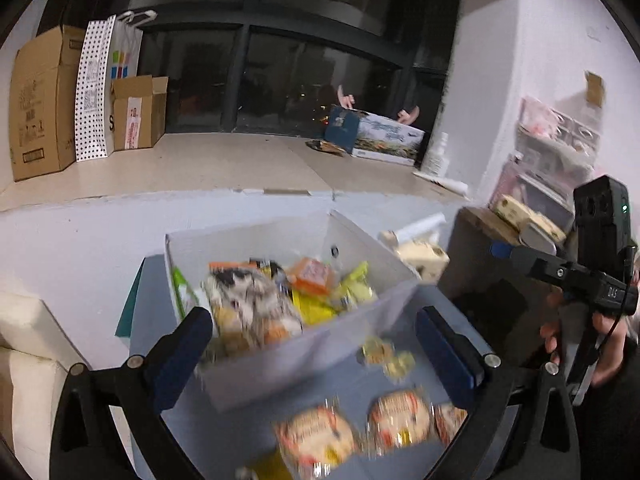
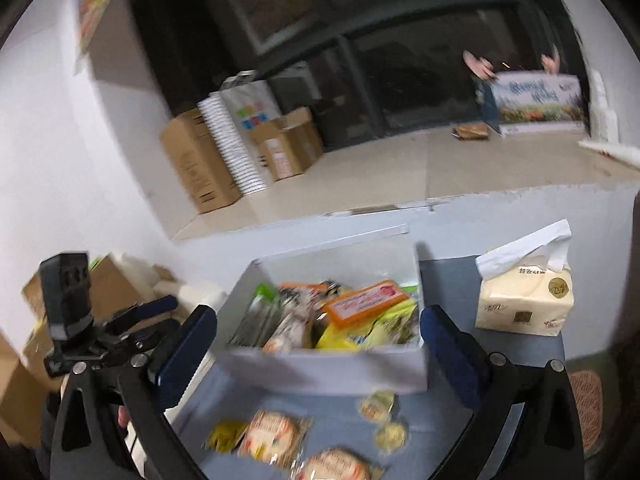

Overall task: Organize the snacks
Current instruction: 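Grasp orange cake pack with left tool while right tool grasps yellow bag, drop both in box, then move both tools back over the remaining snacks on the table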

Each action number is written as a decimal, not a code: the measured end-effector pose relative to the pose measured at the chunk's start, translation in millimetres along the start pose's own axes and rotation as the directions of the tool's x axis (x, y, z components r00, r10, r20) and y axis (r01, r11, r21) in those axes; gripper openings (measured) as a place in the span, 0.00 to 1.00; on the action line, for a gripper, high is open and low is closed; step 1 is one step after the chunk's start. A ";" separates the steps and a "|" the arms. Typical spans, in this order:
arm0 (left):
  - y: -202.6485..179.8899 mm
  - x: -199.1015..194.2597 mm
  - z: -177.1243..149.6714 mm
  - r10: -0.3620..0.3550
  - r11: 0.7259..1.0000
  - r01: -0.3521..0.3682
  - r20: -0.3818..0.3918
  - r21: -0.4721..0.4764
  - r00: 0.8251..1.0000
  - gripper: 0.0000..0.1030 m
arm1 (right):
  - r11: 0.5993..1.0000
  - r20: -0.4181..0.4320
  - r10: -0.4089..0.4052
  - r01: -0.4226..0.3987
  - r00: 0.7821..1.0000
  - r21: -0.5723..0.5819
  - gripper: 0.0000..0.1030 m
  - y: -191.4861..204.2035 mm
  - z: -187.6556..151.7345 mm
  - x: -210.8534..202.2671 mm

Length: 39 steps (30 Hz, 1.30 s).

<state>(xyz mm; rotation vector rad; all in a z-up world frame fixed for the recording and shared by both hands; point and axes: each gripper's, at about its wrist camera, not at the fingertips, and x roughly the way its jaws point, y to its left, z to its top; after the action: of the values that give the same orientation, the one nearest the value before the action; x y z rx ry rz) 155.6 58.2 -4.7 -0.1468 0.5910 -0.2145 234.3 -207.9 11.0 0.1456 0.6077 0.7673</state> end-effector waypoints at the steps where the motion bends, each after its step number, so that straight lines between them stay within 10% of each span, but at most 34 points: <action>1: -3.7 -8.0 -11.7 0.005 1.000 -0.005 -0.012 0.009 1.000 1.00 | 0.999 -0.003 -0.007 0.007 1.000 -0.043 1.00 10.4 -12.4 -9.6; 14: -32.1 -60.9 -113.7 0.061 0.998 -0.059 -0.109 0.026 0.992 1.00 | 0.963 0.010 -0.096 0.096 0.995 -0.253 1.00 81.1 -142.2 -76.6; 31: 37.5 37.2 -150.4 0.046 0.989 -0.090 -0.329 -0.121 0.943 0.99 | 0.956 0.005 -0.130 0.127 0.991 -0.265 1.00 80.7 -156.3 -82.1; 34: 42.4 52.7 -153.7 0.017 0.989 -0.067 -0.346 -0.135 0.938 0.86 | 0.952 -0.013 -0.146 0.137 0.989 -0.273 1.00 81.2 -159.2 -78.2; 36: 43.6 57.5 -153.6 0.065 0.987 -0.110 -0.340 -0.115 0.938 0.45 | 0.952 -0.020 -0.145 0.134 0.989 -0.275 1.00 82.1 -161.2 -76.3; 39: 53.6 54.8 -154.2 0.023 0.980 -0.085 -0.319 -0.181 0.948 0.38 | 0.951 -0.035 -0.149 0.133 0.988 -0.281 1.00 82.7 -163.5 -72.6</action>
<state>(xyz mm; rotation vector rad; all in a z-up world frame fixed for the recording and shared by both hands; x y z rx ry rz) 121.2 85.2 -171.3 -0.2869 0.9347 -0.1271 51.2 -213.5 -61.6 -0.1768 0.5502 0.7115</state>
